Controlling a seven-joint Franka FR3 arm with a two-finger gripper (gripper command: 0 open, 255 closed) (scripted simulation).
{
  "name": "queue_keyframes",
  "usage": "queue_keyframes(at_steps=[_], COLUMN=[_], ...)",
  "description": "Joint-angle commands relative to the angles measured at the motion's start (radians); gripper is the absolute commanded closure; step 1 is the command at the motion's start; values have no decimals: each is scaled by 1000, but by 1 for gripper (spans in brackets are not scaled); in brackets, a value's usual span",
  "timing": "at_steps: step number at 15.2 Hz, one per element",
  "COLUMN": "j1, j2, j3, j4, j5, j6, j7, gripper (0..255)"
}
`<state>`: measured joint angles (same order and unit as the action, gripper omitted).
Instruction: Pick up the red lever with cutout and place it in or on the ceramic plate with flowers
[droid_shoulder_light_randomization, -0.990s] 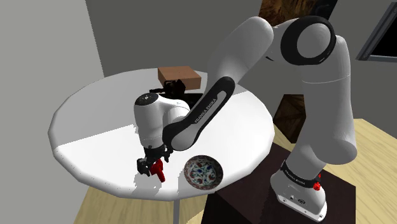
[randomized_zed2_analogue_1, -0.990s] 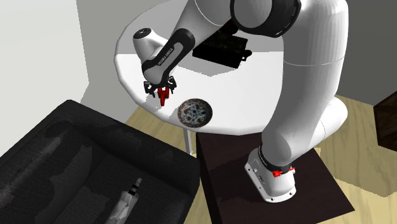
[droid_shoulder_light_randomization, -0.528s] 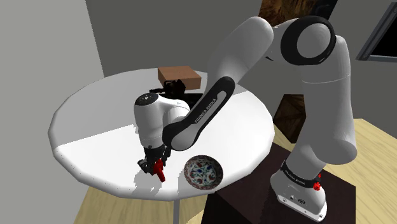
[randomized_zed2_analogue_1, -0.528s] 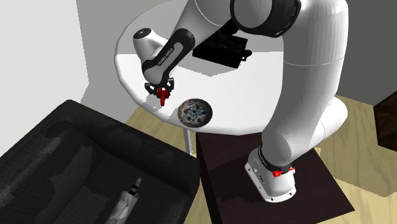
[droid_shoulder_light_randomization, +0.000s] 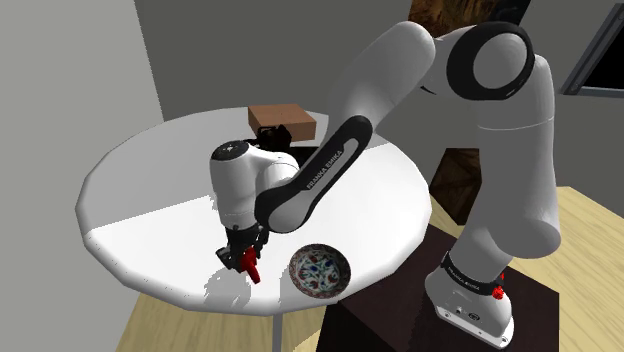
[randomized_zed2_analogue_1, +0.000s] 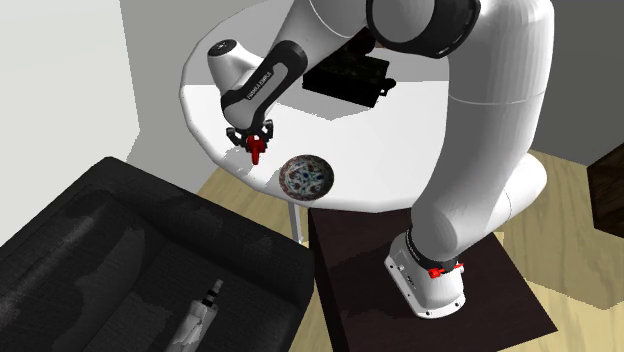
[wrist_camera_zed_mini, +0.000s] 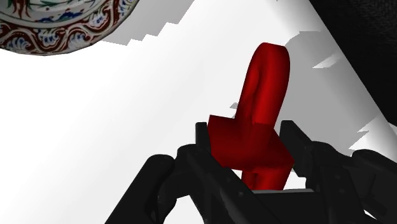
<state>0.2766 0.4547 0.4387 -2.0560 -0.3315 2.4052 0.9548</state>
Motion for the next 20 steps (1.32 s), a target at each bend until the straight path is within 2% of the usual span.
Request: queue_keyframes(at_steps=[1, 16, 20], j1=[-6, -46, -93], j2=[-19, -161, -321], j3=[9, 62, 85], j4=[1, 29, -169], j5=[13, 115, 200], j6=[-18, -171, -109], j7=[-9, -79, -139], gripper=[255, 255, 255])
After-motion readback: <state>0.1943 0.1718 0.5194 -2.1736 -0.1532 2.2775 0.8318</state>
